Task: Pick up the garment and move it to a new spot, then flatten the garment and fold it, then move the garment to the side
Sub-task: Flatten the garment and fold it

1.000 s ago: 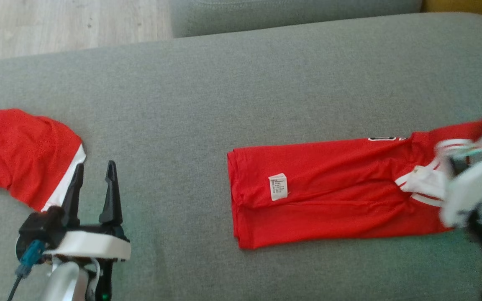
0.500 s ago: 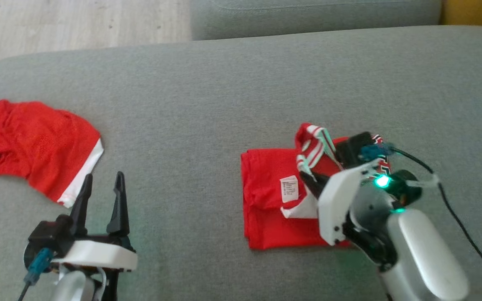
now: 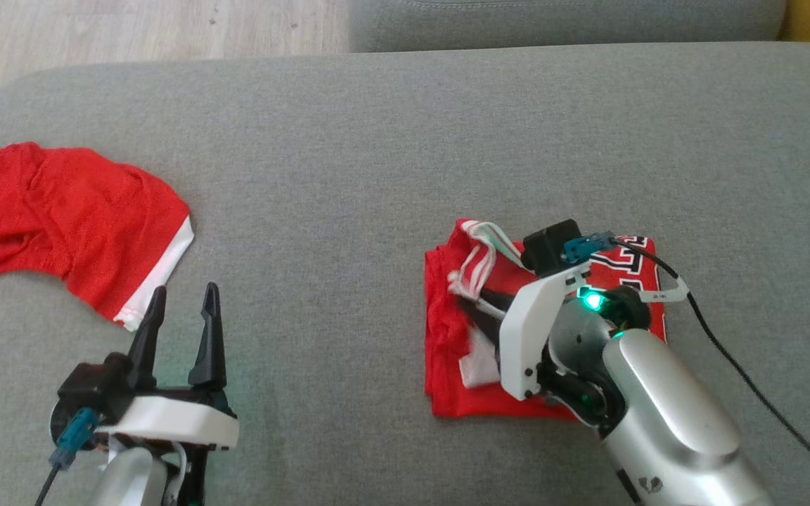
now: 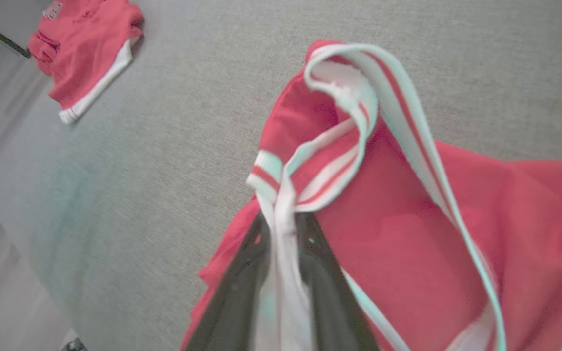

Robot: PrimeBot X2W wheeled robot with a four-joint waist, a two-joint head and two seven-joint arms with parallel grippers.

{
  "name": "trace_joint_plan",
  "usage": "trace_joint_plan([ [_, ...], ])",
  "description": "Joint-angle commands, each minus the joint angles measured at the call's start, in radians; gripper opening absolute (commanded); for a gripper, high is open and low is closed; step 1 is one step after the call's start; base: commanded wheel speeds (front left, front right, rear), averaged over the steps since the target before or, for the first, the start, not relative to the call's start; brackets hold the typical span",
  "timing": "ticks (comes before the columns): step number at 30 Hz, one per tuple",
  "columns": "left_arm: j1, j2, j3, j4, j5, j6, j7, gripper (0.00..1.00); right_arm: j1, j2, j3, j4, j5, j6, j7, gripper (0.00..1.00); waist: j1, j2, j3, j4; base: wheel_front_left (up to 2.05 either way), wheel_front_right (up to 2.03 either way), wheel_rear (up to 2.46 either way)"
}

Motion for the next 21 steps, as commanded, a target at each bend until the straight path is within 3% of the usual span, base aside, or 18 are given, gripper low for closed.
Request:
trace_joint_plan([
  [1,-0.040,0.014,0.034,-0.025,0.002,0.001,-0.008,1.00,-0.041,0.016,0.025,-0.042,0.047,0.007,-0.021,1.00,0.0000,0.0000,0.000,-0.003,0.00,0.00,0.00],
  [4,-0.035,0.016,0.043,-0.024,0.000,0.003,-0.009,1.00,-0.060,0.016,0.061,-0.098,0.149,0.007,-0.055,1.00,0.0000,0.0000,-0.002,-0.017,0.00,0.00,0.00],
  [8,-0.022,0.020,0.059,-0.030,-0.005,0.007,-0.009,1.00,-0.071,0.016,0.022,-0.172,0.133,0.007,-0.098,1.00,0.0000,0.0000,-0.013,-0.039,0.00,0.00,0.00],
  [14,0.008,0.025,0.087,-0.065,-0.009,0.025,-0.010,1.00,0.020,-0.043,-0.189,-0.304,0.012,0.007,-0.186,1.00,0.0000,0.0000,-0.037,-0.063,0.00,0.00,0.00],
  [21,0.045,0.023,0.110,-0.108,-0.002,0.025,-0.010,1.00,0.207,-0.122,-0.403,-0.359,-0.160,0.007,-0.402,1.00,0.0000,0.0000,-0.072,-0.080,0.00,0.00,0.00],
])
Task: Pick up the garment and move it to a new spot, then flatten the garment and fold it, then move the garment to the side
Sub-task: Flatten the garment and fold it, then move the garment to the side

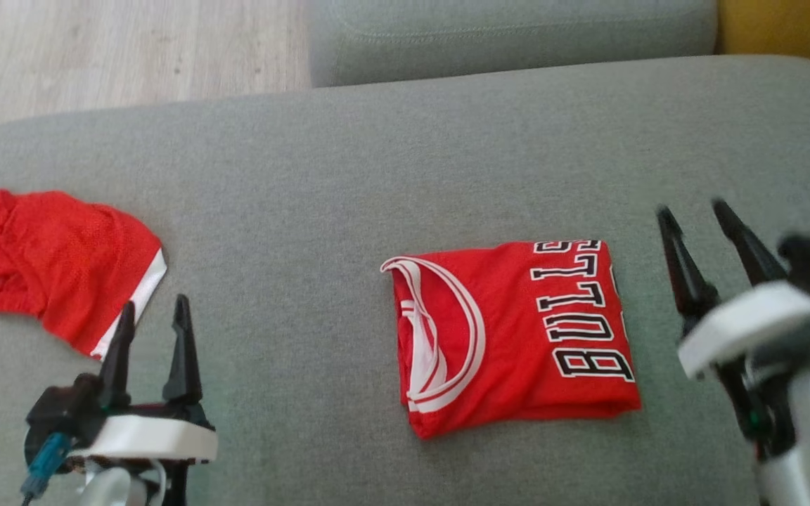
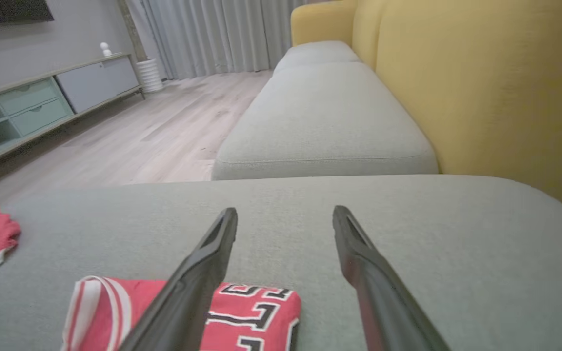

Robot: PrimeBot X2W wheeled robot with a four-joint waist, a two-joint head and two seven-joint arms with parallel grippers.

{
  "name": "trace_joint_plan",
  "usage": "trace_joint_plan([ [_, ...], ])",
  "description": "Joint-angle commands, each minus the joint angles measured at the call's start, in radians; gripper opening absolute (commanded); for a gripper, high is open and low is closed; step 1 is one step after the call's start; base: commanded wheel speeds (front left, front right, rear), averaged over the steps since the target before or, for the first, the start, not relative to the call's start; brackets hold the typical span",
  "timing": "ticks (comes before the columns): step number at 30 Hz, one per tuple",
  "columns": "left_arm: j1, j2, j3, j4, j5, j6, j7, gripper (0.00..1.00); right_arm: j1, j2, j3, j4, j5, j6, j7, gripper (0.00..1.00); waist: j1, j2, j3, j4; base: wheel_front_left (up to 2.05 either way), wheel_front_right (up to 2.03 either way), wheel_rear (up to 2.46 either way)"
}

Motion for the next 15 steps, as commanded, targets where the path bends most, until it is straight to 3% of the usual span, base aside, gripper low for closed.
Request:
trace_joint_plan([
  [1,-0.016,0.018,0.049,-0.043,0.001,0.005,-0.009,1.00,0.001,-0.010,0.005,-0.035,-0.015,0.007,-0.043,1.00,0.0000,-0.0001,-0.013,-0.009,0.00,0.00,0.00],
  [7,0.032,0.010,0.077,-0.065,0.014,0.003,-0.009,1.00,0.090,0.010,-0.020,0.013,-0.029,0.007,-0.140,1.00,0.0000,-0.0001,-0.054,-0.032,0.00,0.00,0.00],
  [15,0.092,0.002,0.086,-0.077,0.036,0.010,-0.009,1.00,0.112,0.031,-0.021,0.045,-0.038,0.007,-0.166,1.00,0.0000,-0.0001,-0.093,-0.040,0.00,0.00,0.00],
])
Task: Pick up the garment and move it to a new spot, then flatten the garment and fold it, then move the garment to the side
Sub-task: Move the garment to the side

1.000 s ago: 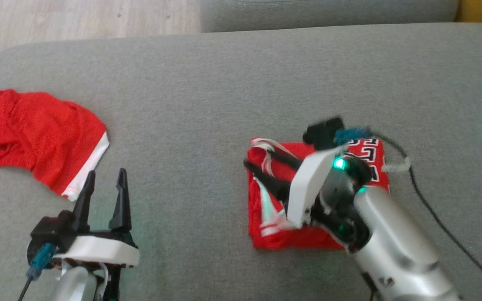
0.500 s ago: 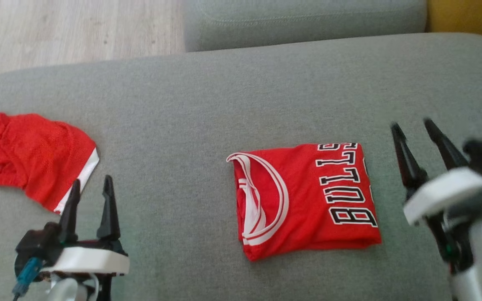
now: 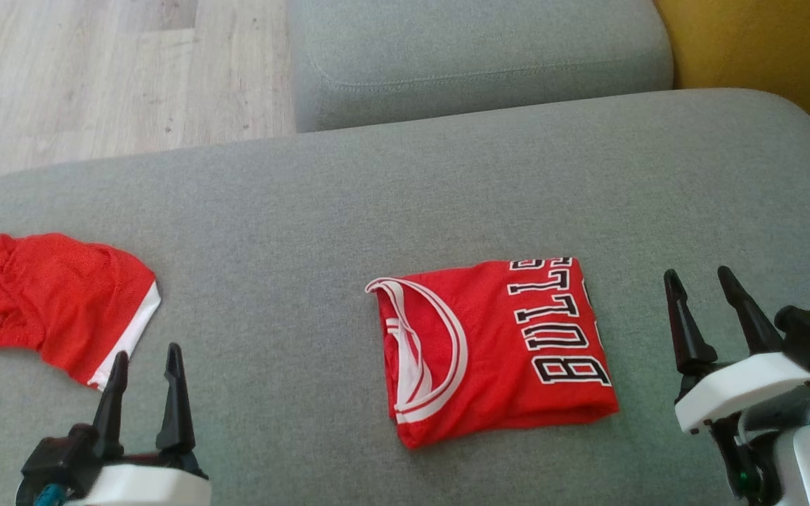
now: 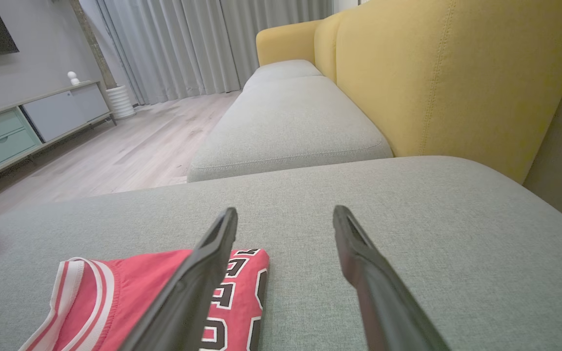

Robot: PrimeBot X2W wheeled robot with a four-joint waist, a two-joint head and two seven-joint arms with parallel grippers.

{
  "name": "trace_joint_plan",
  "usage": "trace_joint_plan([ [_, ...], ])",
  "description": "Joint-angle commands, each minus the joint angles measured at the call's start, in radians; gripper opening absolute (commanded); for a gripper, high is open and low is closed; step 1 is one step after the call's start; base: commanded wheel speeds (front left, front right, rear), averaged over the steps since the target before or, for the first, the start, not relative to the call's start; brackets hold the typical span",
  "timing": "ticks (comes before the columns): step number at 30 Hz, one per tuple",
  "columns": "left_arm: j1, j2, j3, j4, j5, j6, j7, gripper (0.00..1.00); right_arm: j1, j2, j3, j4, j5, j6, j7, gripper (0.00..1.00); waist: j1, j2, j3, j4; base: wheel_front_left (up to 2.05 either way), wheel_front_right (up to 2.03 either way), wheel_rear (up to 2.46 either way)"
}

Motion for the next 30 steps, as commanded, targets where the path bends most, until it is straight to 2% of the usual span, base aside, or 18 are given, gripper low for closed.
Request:
trace_joint_plan([
  [1,-0.028,0.012,0.040,-0.033,0.008,0.011,-0.009,1.00,-0.021,-0.008,0.016,-0.028,-0.010,0.007,-0.006,1.00,0.0002,0.0000,-0.005,0.001,0.00,0.00,0.00],
  [23,-0.017,0.022,0.022,-0.046,0.004,0.025,0.006,1.00,-0.029,0.002,0.046,-0.007,0.018,0.007,0.029,1.00,0.0002,0.0000,-0.002,0.014,0.00,0.00,0.00],
  [27,-0.027,0.023,0.012,-0.053,0.006,0.024,0.008,1.00,-0.064,0.011,0.061,0.011,0.052,0.007,0.105,1.00,0.0002,0.0000,0.017,0.028,0.00,0.00,0.00],
  [30,-0.045,0.025,0.004,-0.070,0.010,0.021,0.008,1.00,-0.106,0.022,0.063,0.052,0.057,0.007,0.225,1.00,0.0002,0.0000,0.053,0.043,0.00,0.00,0.00],
])
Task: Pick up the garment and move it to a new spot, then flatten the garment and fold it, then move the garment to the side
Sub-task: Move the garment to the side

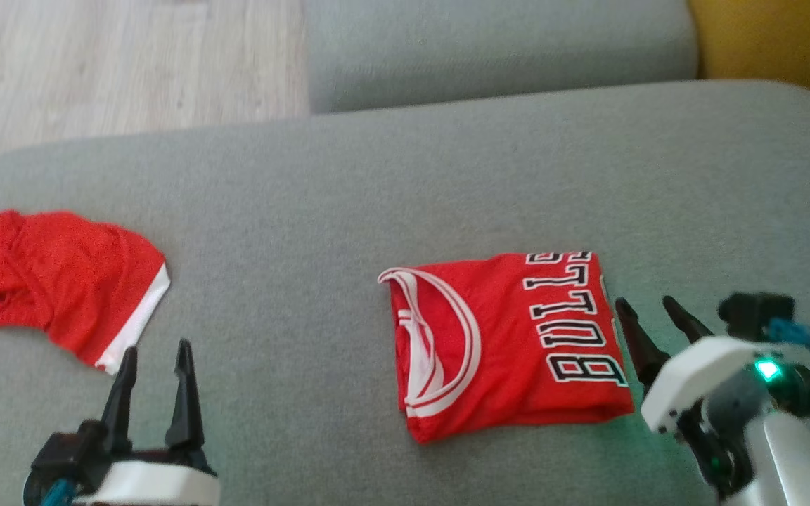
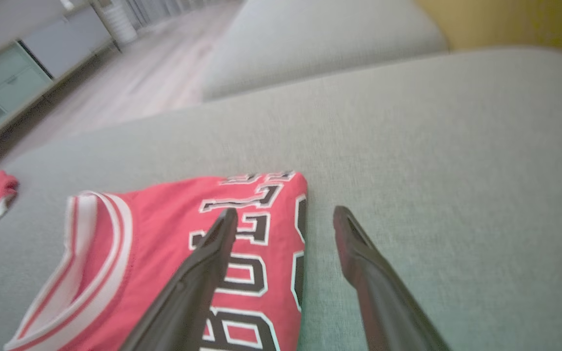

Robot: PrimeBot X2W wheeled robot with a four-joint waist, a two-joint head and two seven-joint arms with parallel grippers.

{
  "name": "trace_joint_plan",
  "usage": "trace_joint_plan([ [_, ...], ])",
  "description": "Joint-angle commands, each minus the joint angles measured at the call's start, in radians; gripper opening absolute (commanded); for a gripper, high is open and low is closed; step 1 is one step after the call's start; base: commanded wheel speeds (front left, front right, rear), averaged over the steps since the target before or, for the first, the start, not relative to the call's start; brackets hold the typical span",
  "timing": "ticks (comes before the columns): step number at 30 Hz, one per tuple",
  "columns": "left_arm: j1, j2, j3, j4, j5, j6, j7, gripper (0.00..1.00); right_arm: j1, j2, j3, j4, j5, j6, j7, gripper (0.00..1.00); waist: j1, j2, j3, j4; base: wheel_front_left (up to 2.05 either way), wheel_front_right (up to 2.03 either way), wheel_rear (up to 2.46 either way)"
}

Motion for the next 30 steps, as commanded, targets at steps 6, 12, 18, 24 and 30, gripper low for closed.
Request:
trace_joint_plan([
  [6,-0.105,0.017,0.012,-0.045,0.015,-0.007,-0.007,1.00,-0.147,0.022,-0.014,0.096,-0.053,0.007,0.170,1.00,0.0000,0.0000,0.090,0.057,0.00,0.00,0.00],
  [12,-0.142,0.013,0.001,-0.025,0.017,-0.016,-0.012,1.00,-0.167,0.046,-0.046,0.209,-0.082,0.007,0.278,1.00,0.0000,0.0000,0.124,0.086,0.00,0.00,0.00],
  [18,-0.149,0.012,0.002,-0.010,0.017,-0.017,-0.016,1.00,-0.156,0.054,-0.004,0.234,-0.044,0.007,0.382,0.43,0.0000,0.0000,0.123,0.083,0.00,0.00,0.00],
  [24,-0.158,0.012,0.008,-0.006,0.015,-0.020,-0.019,1.00,-0.178,0.003,0.060,0.185,-0.026,0.007,0.370,0.00,0.0000,0.0000,0.131,0.050,0.00,0.00,0.00],
  [30,-0.177,0.021,0.020,-0.031,0.015,-0.028,-0.021,1.00,-0.308,-0.136,0.206,0.120,-0.015,0.007,0.355,0.00,0.0000,0.0000,0.180,-0.030,0.00,0.00,0.00],
])
